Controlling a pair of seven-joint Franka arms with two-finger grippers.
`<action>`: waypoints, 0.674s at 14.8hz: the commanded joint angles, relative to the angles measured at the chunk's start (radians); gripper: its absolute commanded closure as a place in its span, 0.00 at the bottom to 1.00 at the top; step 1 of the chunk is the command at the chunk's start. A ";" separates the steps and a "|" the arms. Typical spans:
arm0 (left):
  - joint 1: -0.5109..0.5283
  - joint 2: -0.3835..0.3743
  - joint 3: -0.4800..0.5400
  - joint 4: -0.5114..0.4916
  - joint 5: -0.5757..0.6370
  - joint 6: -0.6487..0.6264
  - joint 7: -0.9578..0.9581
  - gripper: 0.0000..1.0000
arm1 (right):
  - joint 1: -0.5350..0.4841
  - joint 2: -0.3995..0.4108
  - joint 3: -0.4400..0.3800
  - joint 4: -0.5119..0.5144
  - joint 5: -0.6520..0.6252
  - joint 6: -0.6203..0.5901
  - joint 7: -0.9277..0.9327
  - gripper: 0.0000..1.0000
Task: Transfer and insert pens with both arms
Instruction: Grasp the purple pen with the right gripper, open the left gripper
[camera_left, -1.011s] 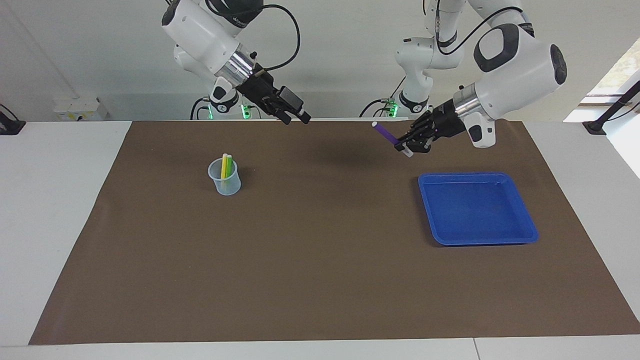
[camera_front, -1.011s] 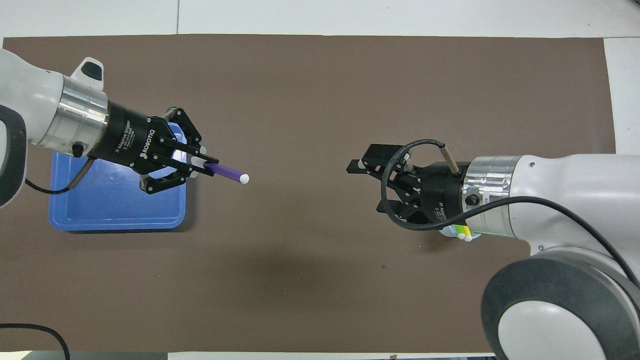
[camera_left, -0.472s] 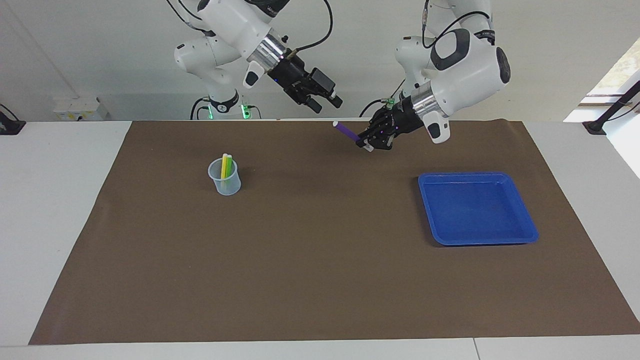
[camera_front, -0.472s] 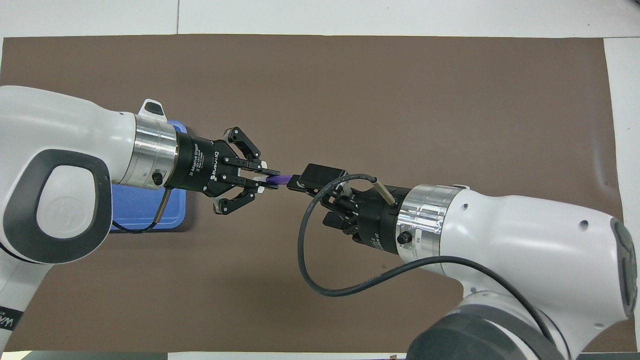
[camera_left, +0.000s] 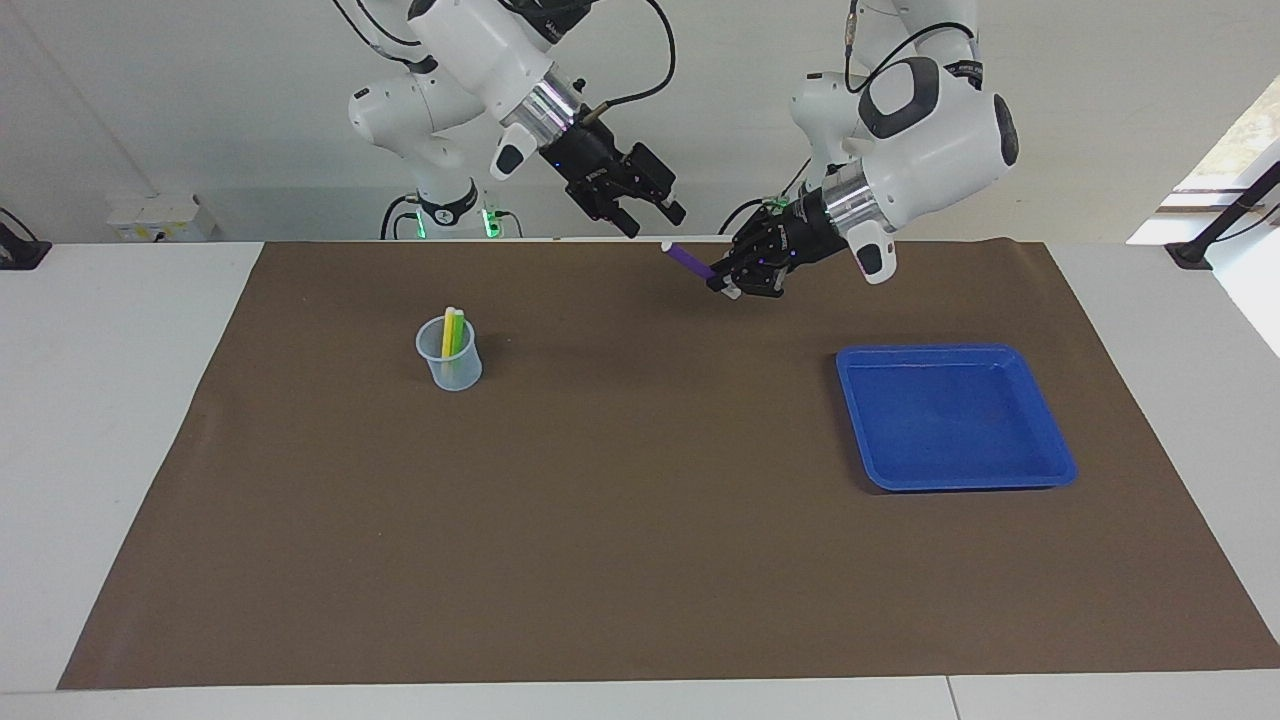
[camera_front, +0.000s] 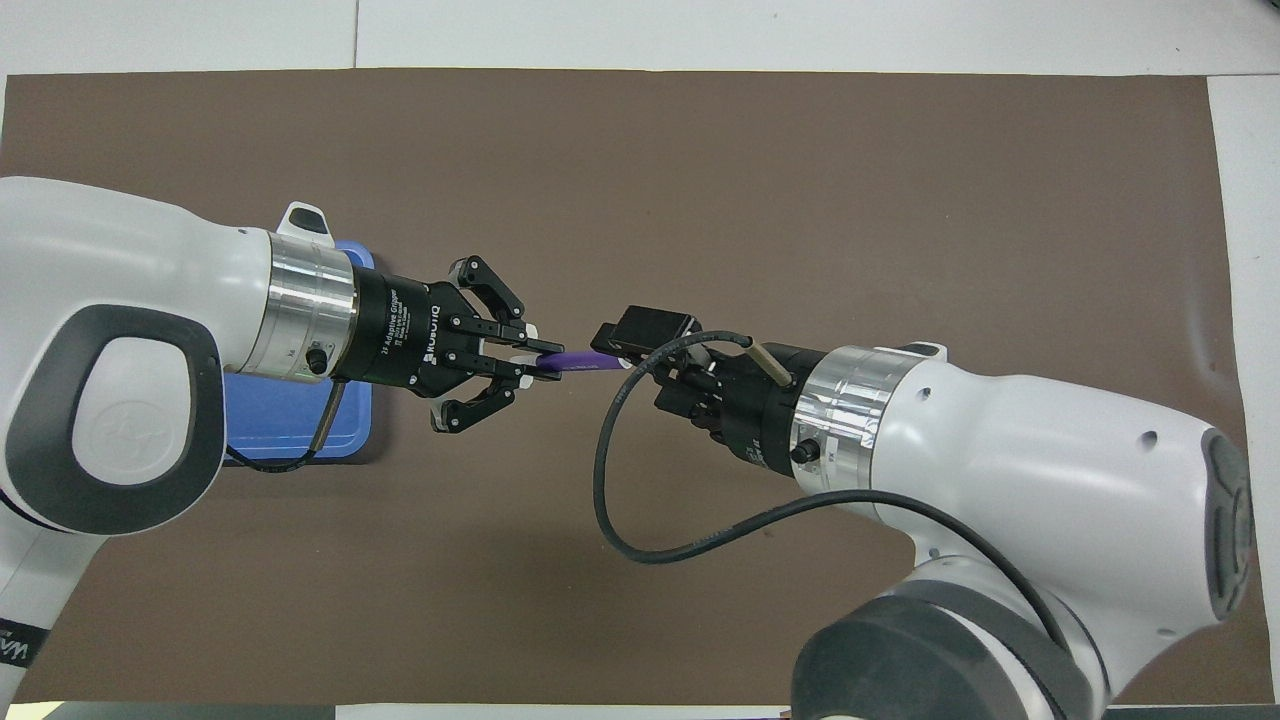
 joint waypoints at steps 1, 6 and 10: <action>-0.019 -0.032 0.009 -0.039 -0.018 0.019 0.012 1.00 | 0.002 0.004 0.001 0.003 -0.012 0.026 0.007 0.28; -0.020 -0.035 0.009 -0.040 -0.018 0.010 0.072 1.00 | 0.003 0.004 0.003 0.005 -0.012 0.026 0.006 0.38; -0.022 -0.036 0.009 -0.040 -0.018 0.010 0.074 1.00 | 0.032 0.003 0.004 0.003 -0.012 0.025 0.005 0.47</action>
